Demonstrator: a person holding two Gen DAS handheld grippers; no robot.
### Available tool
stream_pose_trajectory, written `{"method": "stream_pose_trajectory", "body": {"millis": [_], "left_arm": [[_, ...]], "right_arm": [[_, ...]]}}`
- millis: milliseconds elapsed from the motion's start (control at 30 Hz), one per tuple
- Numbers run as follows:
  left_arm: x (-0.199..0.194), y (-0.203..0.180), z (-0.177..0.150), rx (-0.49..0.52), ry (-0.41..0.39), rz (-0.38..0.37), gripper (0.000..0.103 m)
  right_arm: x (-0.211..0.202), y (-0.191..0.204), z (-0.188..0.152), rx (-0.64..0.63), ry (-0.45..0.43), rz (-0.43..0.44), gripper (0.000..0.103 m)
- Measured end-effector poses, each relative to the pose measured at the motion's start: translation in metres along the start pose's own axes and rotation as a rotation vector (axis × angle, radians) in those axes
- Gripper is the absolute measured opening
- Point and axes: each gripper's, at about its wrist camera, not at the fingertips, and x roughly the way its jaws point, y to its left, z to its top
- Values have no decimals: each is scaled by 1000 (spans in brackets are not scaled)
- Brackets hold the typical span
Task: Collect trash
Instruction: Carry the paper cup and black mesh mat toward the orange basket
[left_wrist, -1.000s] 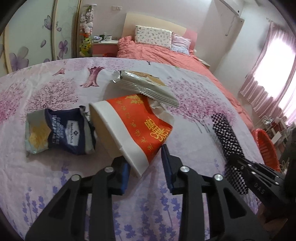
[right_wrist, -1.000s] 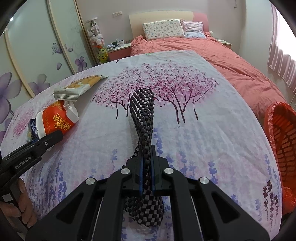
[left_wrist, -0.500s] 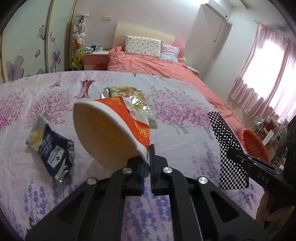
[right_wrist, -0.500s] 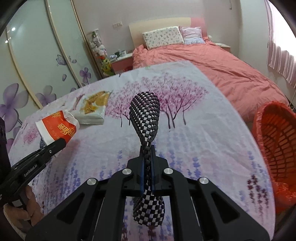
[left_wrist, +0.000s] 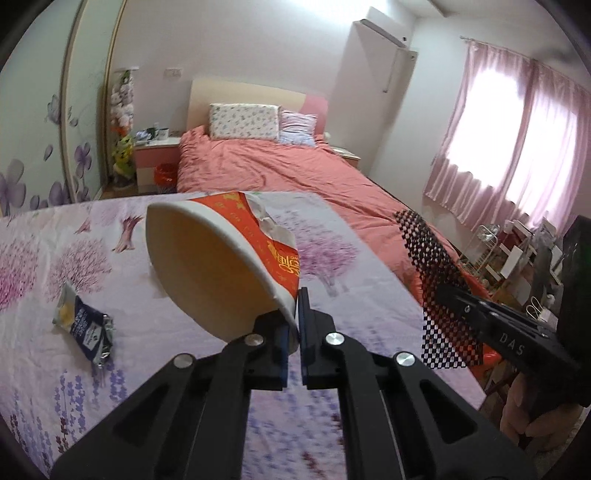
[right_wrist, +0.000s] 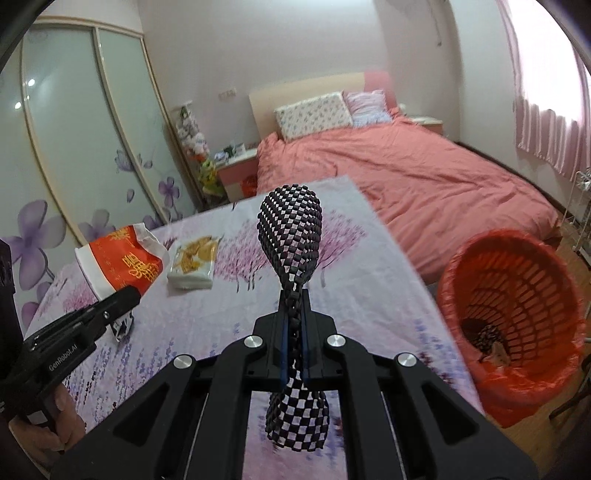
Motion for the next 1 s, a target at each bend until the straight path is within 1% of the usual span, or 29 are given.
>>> {"method": "stream_pose_trajectory", "body": {"millis": [167,367,433,467,567,600,767,867,1000], "left_arm": [[-4,-37,3,29,4,-28,6],[-3,-80,2,76,5,-96,5],[0,-98,2,98,-3,-122,5],[2,-107,2,114,-16,-121,5],[20,-127,2,119,12,-136,4],[28,-134,1,117,27,-153,4],[38,-165,2,171,9,-196,4],[47,-190,6,189,9,-241,4],[57,-220,10,221,8,-299,4]], "right_arm": [[-28,-18,1,30,-70,-32,5],[-54,-54,3,80,-136,-83,5],[-61,-67,3,101,-156,-103,5],[-62,-74,4,113,-166,-120,5],[-56,-88,3,156,-169,-146,5],[-54,-94,2,174,-165,-145,5],[-55,-122,-1,202,-165,-186,5],[-59,-139,2,244,-177,-190,5],[-70,-164,3,267,-200,-214,5]]}}
